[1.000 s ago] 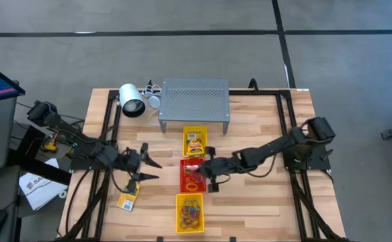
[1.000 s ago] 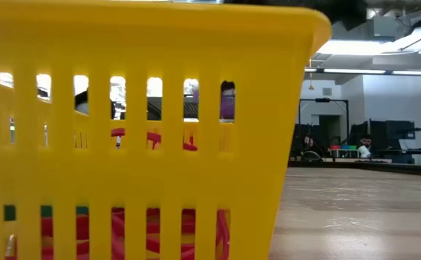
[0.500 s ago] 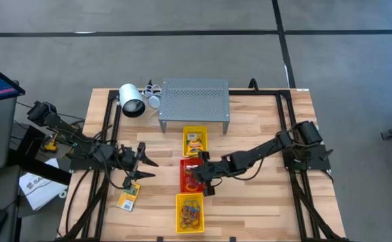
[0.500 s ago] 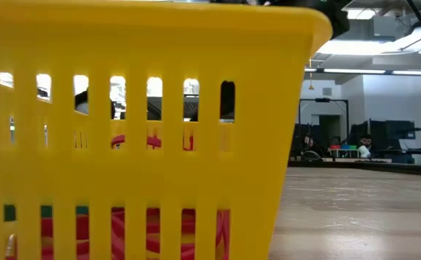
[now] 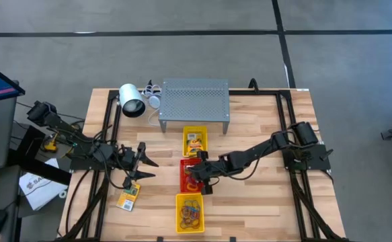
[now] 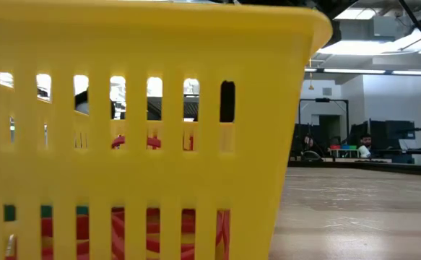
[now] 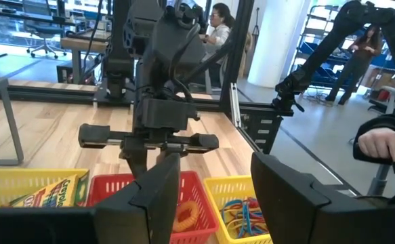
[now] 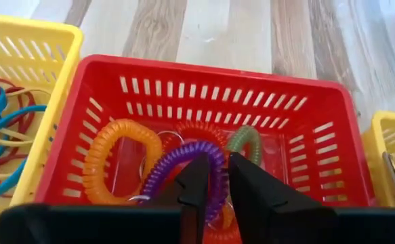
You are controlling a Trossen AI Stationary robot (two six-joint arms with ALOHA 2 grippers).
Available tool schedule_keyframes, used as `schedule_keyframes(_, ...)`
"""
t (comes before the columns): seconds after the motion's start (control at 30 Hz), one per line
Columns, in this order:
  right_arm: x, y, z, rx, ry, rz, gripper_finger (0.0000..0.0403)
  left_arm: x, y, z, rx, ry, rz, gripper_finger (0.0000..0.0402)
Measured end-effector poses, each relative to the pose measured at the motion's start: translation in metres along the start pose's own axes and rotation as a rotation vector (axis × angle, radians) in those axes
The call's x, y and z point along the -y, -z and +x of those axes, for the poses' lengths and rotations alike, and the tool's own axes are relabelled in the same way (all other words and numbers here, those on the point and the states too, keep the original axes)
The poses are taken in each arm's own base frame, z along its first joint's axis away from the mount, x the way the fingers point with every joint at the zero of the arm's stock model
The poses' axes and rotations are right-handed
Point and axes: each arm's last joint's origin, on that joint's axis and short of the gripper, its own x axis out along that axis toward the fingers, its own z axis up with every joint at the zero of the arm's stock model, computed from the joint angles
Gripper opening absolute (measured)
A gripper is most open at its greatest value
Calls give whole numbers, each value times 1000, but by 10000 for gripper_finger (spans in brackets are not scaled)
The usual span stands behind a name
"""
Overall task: Pick & Place Office Desk Supplies
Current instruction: Put the purple spring rubber band into the red bin, then put the crayon into the top yellow bin
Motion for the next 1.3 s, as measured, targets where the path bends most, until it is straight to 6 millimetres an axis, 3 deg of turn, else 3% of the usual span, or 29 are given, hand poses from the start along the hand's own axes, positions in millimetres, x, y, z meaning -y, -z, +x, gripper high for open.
schedule_keyframes(0.27,4,0,1,-7,-38,12,92,0,0,0,0,0,0,178)
schedule_keyframes(0.57,13,-3,-1,-1,-24,17,190,0,0,0,-1,1,0,178)
schedule_keyframes(0.7,17,-17,-7,27,-19,10,222,0,1,0,-5,0,1,178)
schedule_keyframes(0.83,17,-33,-21,56,-21,-71,236,-1,4,0,-38,-6,9,178)
schedule_keyframes(1.07,26,-49,-68,87,-17,-99,230,-5,12,-8,-195,-35,-5,178)
schedule_keyframes(1.3,40,-66,-116,200,-126,-39,223,-7,-4,-25,-468,-114,-101,178)
